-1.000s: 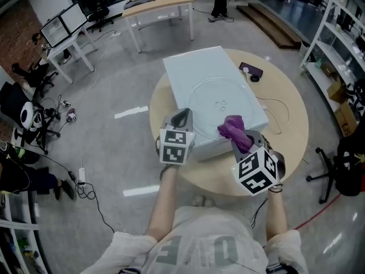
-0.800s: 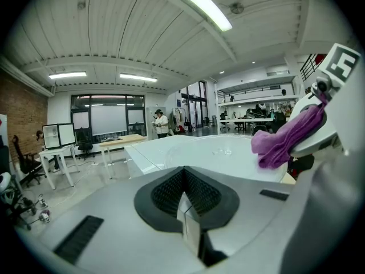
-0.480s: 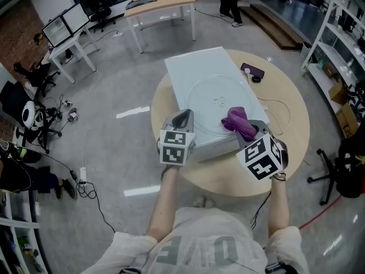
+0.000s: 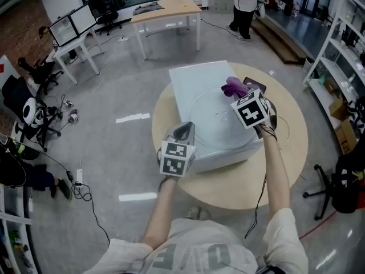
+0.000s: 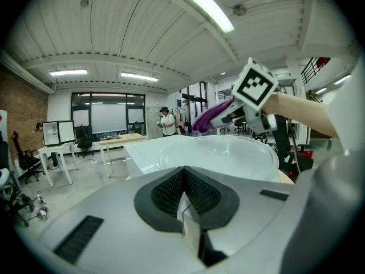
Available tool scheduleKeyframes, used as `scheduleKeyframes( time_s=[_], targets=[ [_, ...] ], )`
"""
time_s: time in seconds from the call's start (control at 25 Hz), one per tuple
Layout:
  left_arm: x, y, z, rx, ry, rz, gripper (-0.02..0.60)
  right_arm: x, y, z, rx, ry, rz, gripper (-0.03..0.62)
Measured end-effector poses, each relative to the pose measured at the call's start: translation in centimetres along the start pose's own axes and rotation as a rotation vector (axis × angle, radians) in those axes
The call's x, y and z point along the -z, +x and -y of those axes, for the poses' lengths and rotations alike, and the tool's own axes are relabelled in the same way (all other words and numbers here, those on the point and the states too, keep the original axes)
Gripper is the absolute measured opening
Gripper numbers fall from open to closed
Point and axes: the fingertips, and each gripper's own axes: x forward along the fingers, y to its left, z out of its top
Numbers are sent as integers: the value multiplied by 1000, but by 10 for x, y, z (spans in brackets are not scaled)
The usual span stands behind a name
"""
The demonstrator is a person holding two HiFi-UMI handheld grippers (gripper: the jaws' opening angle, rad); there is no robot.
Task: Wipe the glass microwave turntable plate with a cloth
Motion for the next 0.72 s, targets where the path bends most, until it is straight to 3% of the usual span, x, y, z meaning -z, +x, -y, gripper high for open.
scheduleKeyframes(
  time_s=[0.12, 0.32, 0.72],
  targets=[
    [-2, 0, 3, 7, 8, -3, 2, 16, 26, 0, 11, -29, -79, 49],
    [-1, -3, -2, -3, 5, 3, 2, 17, 27, -21, -26, -90, -110, 49],
    [-1, -7, -6, -16, 0, 8, 2, 47, -35, -58, -127, -137, -191, 49]
  ],
)
